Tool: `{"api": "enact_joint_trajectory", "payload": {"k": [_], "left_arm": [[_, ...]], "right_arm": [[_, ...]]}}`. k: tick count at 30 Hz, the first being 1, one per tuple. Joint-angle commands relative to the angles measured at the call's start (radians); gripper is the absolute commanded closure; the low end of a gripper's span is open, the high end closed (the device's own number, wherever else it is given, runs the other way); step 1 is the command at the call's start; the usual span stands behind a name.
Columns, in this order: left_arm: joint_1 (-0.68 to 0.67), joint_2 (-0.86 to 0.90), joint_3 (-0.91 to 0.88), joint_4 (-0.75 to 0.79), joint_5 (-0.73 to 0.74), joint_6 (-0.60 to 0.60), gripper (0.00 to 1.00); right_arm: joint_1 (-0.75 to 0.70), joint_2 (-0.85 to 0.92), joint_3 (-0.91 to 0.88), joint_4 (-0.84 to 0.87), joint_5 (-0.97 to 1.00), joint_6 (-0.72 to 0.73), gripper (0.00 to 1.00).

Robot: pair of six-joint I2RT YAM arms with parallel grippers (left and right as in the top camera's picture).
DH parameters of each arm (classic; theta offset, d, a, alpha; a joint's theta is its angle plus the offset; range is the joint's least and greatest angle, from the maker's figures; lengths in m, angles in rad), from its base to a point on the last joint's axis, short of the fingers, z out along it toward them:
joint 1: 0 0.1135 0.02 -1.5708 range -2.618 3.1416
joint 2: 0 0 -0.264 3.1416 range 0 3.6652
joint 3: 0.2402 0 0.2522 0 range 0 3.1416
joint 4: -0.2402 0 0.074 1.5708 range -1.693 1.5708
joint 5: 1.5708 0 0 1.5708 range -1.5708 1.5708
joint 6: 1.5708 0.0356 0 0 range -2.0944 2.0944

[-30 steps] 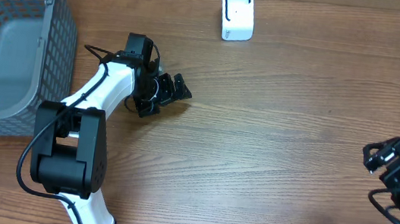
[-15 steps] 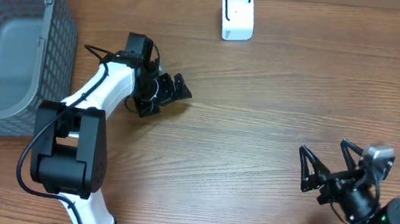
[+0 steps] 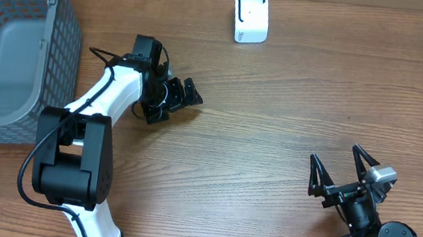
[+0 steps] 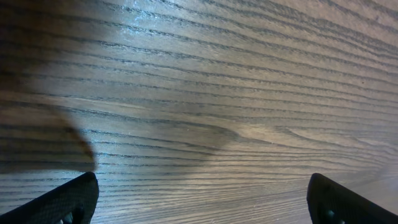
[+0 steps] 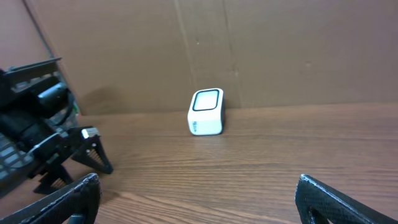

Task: Scan the item barcode

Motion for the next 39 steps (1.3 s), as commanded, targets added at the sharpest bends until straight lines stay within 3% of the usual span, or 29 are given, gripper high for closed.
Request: {"api": "enact_joint_trajectory", "payload": {"k": [1,11,21,33,39], "left_arm": [[-0.007,-0.028,0.015,0.002,-0.004,0.011,0.0],[-0.007,-0.028,0.015,0.002,-0.004,0.011,0.0],[-0.007,-0.028,0.015,0.002,-0.004,0.011,0.0],[-0.007,-0.028,0.015,0.002,-0.003,0.011,0.0],[-0.007,-0.028,0.015,0.002,-0.003,0.011,0.0]], "right_arm": [[0.004,-0.02,-0.011,0.014,0.062,-0.008,0.0],[-0.006,-0.134,-0.046,0.009,0.071,-0.021,0.0],[-0.014,-0.133,-0.055,-0.1,0.117,-0.135,0.0],[-0.014,-0.133,-0.054,-0.114,0.203,-0.134,0.0],[-0.014,-0.133,-0.054,-0.114,0.21,-0.261,0.0]]}}
